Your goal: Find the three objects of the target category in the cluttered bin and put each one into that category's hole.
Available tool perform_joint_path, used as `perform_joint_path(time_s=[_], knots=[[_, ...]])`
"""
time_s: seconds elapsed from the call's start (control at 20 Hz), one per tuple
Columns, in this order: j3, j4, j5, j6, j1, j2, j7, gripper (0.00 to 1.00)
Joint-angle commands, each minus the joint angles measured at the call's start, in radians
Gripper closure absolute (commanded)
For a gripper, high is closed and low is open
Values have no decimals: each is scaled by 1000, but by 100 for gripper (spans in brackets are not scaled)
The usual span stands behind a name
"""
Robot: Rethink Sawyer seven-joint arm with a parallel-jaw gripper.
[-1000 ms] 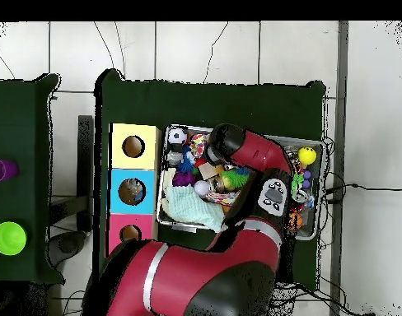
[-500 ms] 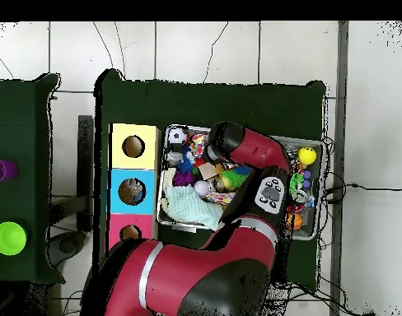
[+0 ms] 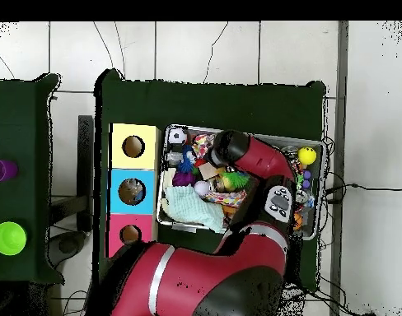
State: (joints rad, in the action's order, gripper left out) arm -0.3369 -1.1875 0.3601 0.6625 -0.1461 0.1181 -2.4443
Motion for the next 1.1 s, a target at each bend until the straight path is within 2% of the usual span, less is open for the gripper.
perform_joint_path(time_s=[0.05,0.35,0.6,0.75,0.85,0.95,1.1], knots=[[201,-142,-17,-294,-43,-63,-69,0],[256,-228,-36,-349,-92,-10,-29,0],[274,-376,-59,-305,-117,154,13,0],[305,-495,-76,-291,-158,277,57,0],[329,-547,-95,-295,-187,329,78,0],[362,-586,-118,-303,-227,367,104,0],[337,-600,-147,-230,-222,430,105,0]])
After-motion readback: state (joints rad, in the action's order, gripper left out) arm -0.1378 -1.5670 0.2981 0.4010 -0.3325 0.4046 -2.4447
